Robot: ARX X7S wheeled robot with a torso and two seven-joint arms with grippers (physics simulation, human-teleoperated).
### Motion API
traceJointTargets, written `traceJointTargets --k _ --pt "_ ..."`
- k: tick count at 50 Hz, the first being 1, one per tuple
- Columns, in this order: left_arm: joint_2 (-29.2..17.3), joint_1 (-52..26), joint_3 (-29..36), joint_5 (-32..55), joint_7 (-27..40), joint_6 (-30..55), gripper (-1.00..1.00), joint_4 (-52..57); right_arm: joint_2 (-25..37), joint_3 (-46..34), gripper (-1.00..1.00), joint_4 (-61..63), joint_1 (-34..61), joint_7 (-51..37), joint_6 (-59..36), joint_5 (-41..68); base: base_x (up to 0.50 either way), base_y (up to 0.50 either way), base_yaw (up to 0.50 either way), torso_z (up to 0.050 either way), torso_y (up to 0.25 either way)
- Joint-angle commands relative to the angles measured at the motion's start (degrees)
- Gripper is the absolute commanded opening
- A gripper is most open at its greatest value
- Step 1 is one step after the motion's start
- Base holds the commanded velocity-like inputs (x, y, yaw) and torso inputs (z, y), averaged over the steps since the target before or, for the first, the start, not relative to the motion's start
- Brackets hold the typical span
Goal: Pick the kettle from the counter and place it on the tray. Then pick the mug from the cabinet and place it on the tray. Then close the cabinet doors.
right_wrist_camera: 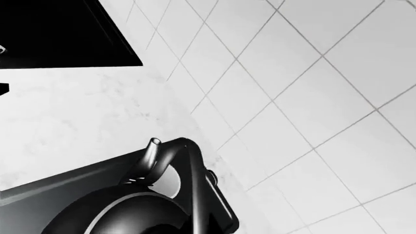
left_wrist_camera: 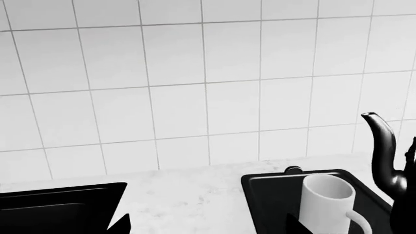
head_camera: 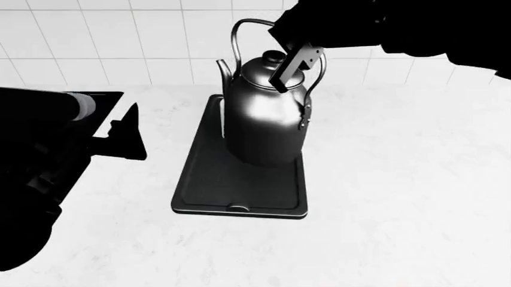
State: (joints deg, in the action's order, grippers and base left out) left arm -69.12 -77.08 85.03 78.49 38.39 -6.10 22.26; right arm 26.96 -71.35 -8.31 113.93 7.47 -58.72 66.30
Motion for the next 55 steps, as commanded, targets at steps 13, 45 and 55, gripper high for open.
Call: traceJointTargets --k 13,45,55 --pt "-0.5 1.2 0.0 -0.2 -0.5 -0.7 1.0 -0.2 -4.3 -1.8 -1.0 -4.4 -2.5 2.0 3.3 -4.7 0.0 0.0 0.0 0.0 0.001" --pt "-0.5 0.9 -0.7 -0.1 -0.4 0.1 1.0 0.0 -5.4 -3.1 -1.0 -5.0 -5.9 2.9 4.2 -5.1 0.0 0.0 0.0 0.0 0.001" --pt "-0.6 1.4 -0.7 -0.2 -0.5 -0.2 1.0 -0.2 -6.1 -3.7 -1.0 -5.9 -6.7 3.6 4.7 -5.7 0.0 0.0 0.0 0.0 0.001"
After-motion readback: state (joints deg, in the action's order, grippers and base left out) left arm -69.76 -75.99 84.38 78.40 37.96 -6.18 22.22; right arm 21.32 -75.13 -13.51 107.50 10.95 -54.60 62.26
